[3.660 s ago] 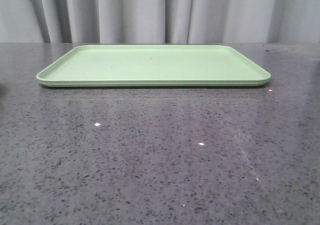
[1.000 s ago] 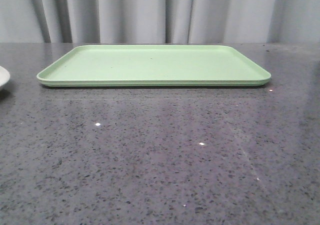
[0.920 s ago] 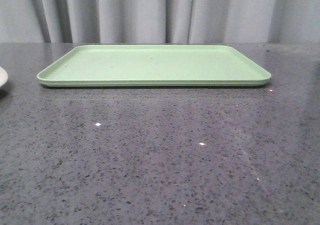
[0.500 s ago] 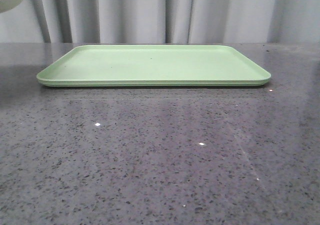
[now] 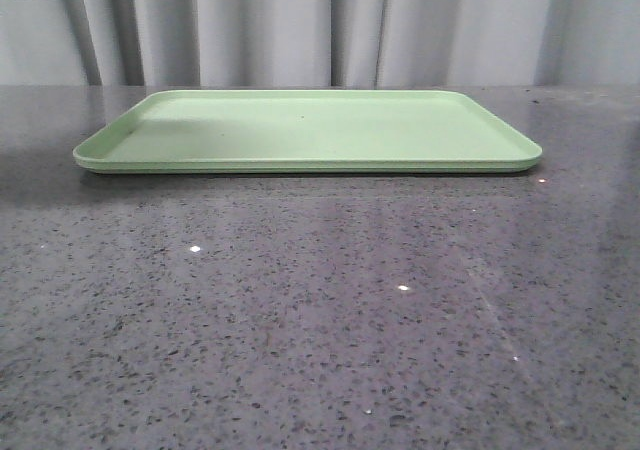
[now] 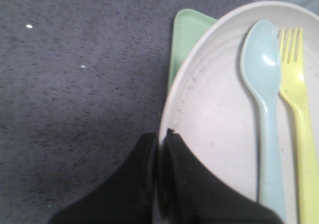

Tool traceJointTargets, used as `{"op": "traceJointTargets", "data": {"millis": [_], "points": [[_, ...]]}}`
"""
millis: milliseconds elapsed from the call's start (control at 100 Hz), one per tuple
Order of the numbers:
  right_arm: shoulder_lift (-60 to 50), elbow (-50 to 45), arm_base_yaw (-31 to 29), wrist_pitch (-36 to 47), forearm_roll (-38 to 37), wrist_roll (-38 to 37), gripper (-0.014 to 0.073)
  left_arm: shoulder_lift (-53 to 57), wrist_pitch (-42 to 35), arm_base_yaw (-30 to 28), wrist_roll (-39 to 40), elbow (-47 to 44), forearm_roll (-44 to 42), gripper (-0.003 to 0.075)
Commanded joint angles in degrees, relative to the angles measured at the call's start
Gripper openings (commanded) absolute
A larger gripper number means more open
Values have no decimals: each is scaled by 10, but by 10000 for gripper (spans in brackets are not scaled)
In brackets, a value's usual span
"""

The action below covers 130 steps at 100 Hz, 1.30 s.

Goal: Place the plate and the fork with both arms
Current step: 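Lift the plate with the left gripper and carry it over the tray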

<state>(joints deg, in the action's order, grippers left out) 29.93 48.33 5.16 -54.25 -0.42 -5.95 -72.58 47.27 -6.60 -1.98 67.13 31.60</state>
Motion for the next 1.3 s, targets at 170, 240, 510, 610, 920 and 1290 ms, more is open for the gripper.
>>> {"op": "traceJointTargets", "data": {"millis": [170, 240, 510, 610, 920, 1290], "points": [[8, 17, -2, 39, -2, 3, 325, -83, -69, 93, 15, 39, 47, -21], [8, 17, -2, 39, -2, 3, 325, -115, -71, 111, 15, 63, 47, -21], [8, 17, -2, 39, -2, 3, 325, -216, -73, 172, 20, 179, 47, -21], [8, 17, -2, 39, -2, 3, 325, -251, -76, 191, 20, 217, 47, -21], [8, 17, -2, 39, -2, 3, 325, -319, -88, 207, 20, 260, 47, -21], [9, 17, -2, 42, -2, 3, 325, -355, -97, 208, 20, 260, 44, -21]]}}
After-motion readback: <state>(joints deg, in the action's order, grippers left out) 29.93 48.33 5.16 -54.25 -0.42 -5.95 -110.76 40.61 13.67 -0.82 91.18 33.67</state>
